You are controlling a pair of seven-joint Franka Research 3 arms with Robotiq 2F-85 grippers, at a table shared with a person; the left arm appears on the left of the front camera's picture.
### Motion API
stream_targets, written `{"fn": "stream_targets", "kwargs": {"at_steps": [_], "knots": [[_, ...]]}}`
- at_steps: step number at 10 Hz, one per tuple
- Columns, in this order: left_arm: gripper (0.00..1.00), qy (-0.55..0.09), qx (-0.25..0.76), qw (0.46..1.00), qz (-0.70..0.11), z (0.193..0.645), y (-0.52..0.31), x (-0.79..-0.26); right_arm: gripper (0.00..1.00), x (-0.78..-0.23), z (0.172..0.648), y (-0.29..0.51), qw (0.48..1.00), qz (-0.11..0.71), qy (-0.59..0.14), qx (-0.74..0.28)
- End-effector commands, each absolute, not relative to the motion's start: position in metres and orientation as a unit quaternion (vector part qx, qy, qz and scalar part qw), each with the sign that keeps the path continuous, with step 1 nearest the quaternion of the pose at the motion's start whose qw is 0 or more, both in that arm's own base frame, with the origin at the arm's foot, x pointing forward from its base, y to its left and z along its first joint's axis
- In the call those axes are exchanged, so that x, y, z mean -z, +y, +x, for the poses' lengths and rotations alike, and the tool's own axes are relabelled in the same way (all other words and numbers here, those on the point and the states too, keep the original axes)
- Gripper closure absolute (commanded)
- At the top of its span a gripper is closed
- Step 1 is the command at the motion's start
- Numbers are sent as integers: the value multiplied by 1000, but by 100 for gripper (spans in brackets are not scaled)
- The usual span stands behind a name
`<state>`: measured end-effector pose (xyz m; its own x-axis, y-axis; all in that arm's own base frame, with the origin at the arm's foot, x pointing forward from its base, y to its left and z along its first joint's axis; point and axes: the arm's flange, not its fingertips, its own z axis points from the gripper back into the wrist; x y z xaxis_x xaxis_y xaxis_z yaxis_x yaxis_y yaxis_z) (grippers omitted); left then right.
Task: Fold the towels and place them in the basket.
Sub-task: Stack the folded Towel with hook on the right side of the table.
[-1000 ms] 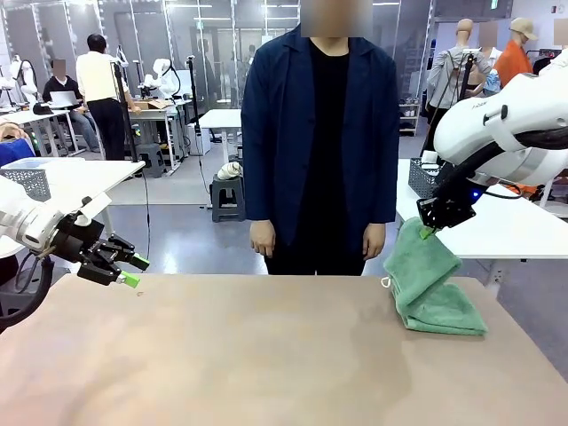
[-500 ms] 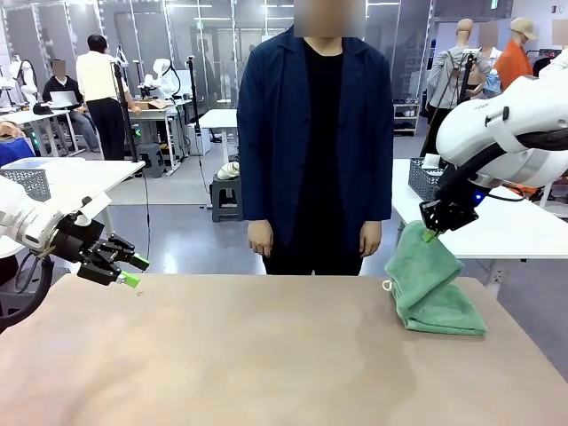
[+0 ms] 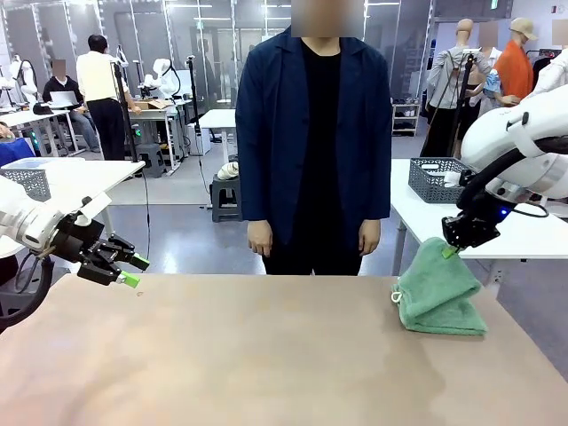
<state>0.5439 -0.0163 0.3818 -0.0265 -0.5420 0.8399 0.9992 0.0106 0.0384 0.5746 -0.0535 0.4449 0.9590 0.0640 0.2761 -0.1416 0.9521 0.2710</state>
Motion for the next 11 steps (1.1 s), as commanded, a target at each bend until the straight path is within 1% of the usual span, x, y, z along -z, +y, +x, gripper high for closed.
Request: {"fn": "stream_targets", "kwargs": {"at_steps": [1,3,5,6,8,11], "knots": [[32,-353,625,616,-324,543,-16,-384,95,-433,585,-65,967,191,-156,-65],[32,-353,625,616,-324,543,-16,-384,95,-415,588,-77,960,219,-160,-72],[32,-353,625,616,-324,543,-16,-384,95,-402,588,-89,957,227,-172,-62],[32,-353,625,616,-324,543,-16,-384,95,-396,588,-95,956,230,-177,-49],[32,-353,625,616,-324,543,-16,-384,95,-384,586,-106,960,226,-161,-34],[32,-353,625,616,-324,543,-16,-384,95,-364,585,-120,961,218,-160,-56]]}}
